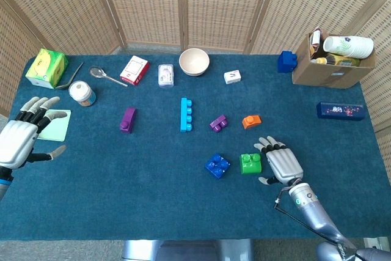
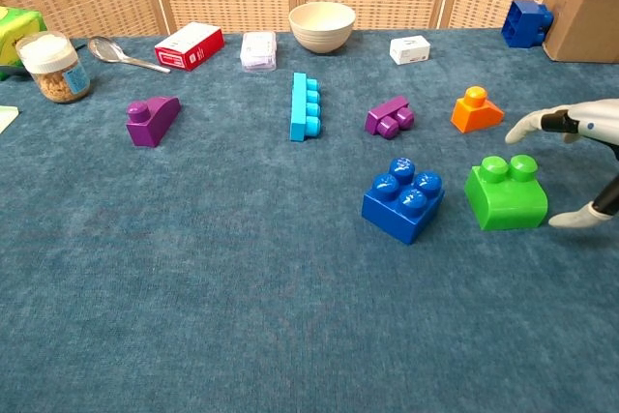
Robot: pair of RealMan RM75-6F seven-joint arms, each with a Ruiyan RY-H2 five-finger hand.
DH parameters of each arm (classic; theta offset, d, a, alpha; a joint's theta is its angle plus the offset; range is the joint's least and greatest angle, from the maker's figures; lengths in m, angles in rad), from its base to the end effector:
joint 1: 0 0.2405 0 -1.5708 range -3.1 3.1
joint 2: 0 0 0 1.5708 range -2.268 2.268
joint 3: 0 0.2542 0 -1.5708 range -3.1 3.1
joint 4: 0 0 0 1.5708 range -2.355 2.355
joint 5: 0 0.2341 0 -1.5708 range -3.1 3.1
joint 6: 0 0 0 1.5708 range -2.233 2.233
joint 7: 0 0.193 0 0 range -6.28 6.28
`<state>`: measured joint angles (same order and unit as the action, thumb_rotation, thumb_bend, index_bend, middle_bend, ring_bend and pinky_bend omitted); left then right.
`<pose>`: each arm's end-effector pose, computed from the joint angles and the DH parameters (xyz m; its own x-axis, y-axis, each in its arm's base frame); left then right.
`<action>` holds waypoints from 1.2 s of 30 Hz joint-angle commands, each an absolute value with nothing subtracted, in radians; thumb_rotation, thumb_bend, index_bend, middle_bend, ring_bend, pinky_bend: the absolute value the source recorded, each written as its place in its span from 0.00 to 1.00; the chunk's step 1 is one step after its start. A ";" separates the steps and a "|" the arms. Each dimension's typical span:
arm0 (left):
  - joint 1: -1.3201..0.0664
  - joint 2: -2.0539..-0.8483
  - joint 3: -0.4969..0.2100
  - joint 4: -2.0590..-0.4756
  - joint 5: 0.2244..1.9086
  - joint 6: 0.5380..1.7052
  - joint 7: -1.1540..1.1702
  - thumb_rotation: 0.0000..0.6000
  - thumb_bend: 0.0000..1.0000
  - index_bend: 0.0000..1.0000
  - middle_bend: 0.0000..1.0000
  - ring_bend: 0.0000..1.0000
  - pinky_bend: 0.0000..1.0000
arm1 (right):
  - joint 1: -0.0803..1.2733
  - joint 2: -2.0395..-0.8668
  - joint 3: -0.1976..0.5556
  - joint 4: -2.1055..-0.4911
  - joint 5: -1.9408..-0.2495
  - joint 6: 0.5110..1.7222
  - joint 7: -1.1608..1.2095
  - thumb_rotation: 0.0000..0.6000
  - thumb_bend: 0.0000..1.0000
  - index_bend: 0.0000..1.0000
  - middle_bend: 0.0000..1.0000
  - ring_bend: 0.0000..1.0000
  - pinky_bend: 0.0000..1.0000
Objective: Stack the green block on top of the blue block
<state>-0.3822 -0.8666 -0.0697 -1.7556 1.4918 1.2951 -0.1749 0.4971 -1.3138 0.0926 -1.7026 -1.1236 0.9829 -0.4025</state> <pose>-0.2391 0.3165 0.1739 0.3600 0.0606 0.9310 0.9071 -0.2561 -0.3340 -0.2267 -0.3236 -0.0103 0.4765 -0.3729 0.7962 -0.8788 -0.2268 0.4198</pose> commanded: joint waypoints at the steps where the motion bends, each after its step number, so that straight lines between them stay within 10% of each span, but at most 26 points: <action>1: -0.381 -0.869 -0.071 -1.753 1.495 1.295 -0.178 0.90 0.31 0.24 0.07 0.00 0.00 | 0.499 -1.319 0.089 -1.699 -1.116 0.986 -0.406 0.79 0.18 0.16 0.09 0.00 0.19; 36: -0.344 -0.885 -0.073 -1.689 1.505 1.292 -0.243 0.90 0.31 0.24 0.06 0.00 0.00 | 0.572 -1.375 0.088 -1.665 -0.987 0.964 -0.451 0.91 0.20 0.32 0.12 0.00 0.19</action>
